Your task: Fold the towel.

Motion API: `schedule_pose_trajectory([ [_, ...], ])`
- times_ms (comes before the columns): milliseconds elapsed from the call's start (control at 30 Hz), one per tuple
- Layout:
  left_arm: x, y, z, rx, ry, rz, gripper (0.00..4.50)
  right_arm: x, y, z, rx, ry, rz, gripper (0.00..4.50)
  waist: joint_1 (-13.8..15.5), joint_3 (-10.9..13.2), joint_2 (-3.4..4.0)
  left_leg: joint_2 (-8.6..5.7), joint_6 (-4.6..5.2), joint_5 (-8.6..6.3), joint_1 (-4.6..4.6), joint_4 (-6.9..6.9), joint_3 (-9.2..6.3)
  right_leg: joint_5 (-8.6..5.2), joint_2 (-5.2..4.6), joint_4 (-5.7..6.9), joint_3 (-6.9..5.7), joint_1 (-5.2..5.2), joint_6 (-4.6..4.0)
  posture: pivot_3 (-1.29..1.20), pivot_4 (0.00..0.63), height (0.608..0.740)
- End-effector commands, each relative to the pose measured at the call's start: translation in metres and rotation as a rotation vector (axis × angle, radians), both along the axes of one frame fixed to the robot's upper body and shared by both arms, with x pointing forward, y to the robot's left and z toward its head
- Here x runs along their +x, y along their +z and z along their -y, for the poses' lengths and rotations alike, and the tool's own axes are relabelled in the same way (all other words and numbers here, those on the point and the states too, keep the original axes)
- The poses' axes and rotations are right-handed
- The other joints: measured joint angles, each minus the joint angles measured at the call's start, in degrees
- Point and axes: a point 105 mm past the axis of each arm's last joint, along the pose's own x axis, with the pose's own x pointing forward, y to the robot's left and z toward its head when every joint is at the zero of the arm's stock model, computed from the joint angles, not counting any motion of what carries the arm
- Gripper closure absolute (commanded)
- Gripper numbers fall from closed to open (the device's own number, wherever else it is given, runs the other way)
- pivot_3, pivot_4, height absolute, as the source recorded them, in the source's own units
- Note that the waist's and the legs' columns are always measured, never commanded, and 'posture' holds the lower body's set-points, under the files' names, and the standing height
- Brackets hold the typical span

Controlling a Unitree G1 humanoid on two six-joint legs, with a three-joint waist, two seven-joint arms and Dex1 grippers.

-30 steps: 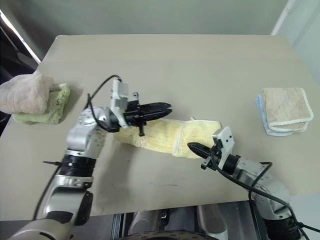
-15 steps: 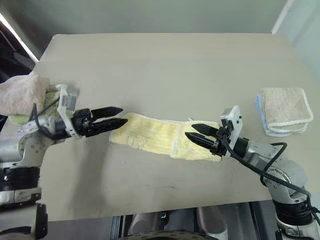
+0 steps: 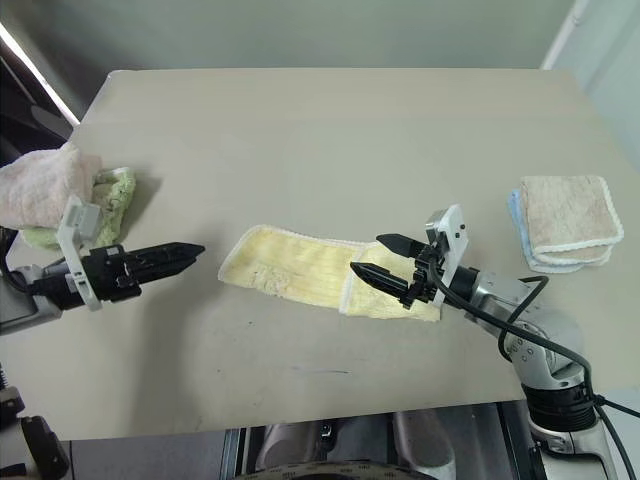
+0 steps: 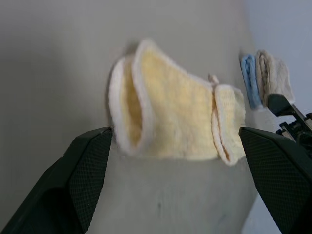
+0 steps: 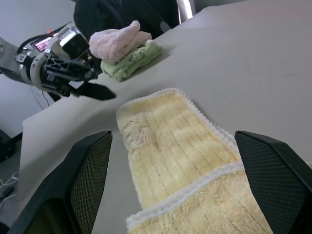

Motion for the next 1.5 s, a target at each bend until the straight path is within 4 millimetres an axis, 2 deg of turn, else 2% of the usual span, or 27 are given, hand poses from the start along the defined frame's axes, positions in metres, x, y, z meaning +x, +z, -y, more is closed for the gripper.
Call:
schedule_pose_trajectory([
  [33, -0.004, -0.005, 0.004, -0.024, 0.007, -0.014, 0.00, -0.003, 0.012, -0.005, 0.014, 0.033, 0.054, 0.24, -0.01, 0.00, 0.00, 0.00, -0.01, 0.00, 0.03, -0.01, 0.00, 0.00, 0.00, 0.01, 0.00, 0.02, -0.01, 0.00, 0.150, 0.703],
  [300, 0.008, -0.038, 0.027, -0.074, 0.037, -0.103, 0.00, -0.026, 0.024, -0.005, -0.075, 0.196, 0.051, 0.24, 0.29, -0.01, -0.04, -0.01, -0.23, 0.13, 0.05, -0.01, 0.03, 0.03, 0.01, 0.05, 0.00, 0.21, -0.06, 0.00, 0.150, 0.703],
  [500, 0.027, -0.045, 0.028, -0.128, 0.135, -0.122, 0.00, -0.029, 0.021, 0.001, -0.149, 0.206, 0.054, 0.24, 1.23, 0.00, -0.02, -0.12, -0.21, 0.27, 0.58, -0.07, -0.10, 0.03, 0.00, 0.05, -0.01, 0.55, -0.06, 0.00, 0.150, 0.703],
  [567, 0.029, -0.046, 0.030, -0.141, 0.135, -0.127, 0.00, -0.028, 0.018, 0.002, -0.173, 0.197, 0.055, 0.24, 1.21, 0.01, -0.03, -0.21, -0.20, 0.26, 0.83, -0.08, -0.17, -0.28, 0.00, 0.05, 0.02, 0.81, 0.45, 0.00, 0.150, 0.703],
  [833, 0.034, -0.040, 0.036, -0.165, 0.109, -0.120, 0.00, -0.024, 0.017, 0.001, -0.160, 0.155, 0.064, 0.24, 1.18, 0.01, -0.03, -0.27, -0.26, 0.23, 0.90, -0.13, -0.29, -0.32, 0.00, 0.05, 0.02, 0.88, 0.51, 0.00, 0.150, 0.703],
  [933, 0.034, -0.038, 0.040, -0.153, 0.079, -0.110, 0.59, -0.025, 0.015, 0.000, -0.164, 0.153, 0.060, 0.19, 1.18, 0.04, -0.09, -0.29, -0.28, 0.22, 0.89, -0.15, -0.29, -0.32, 0.00, 0.04, 0.02, 0.87, 0.52, 0.00, 0.150, 0.703],
  [1167, 0.036, -0.030, 0.042, -0.158, 0.050, -0.091, 3.02, -0.020, 0.013, 0.003, -0.178, 0.124, 0.061, 0.19, 1.05, 0.14, -0.31, -0.28, -0.42, 0.20, 0.30, -0.22, -0.26, -0.05, 0.00, 0.04, 0.03, 0.48, 0.05, 0.00, 0.150, 0.703],
  [1300, 0.039, -0.030, 0.038, -0.166, 0.073, -0.085, 4.45, -0.019, 0.012, 0.003, -0.177, 0.117, 0.061, 0.19, 1.05, 0.16, -0.35, -0.28, -0.51, 0.25, 0.27, -0.37, -0.20, -0.17, 0.00, 0.04, 0.04, 0.42, 0.03, 0.00, 0.150, 0.703],
  [1500, 0.040, -0.022, 0.034, -0.162, 0.066, -0.057, 4.48, -0.019, 0.010, 0.004, -0.172, 0.112, 0.058, 0.19, 1.01, 0.23, -0.47, -0.26, -0.59, 0.32, 0.34, -0.53, -0.19, -0.20, 0.00, 0.04, 0.04, 0.39, -0.01, 0.00, 0.150, 0.703],
])
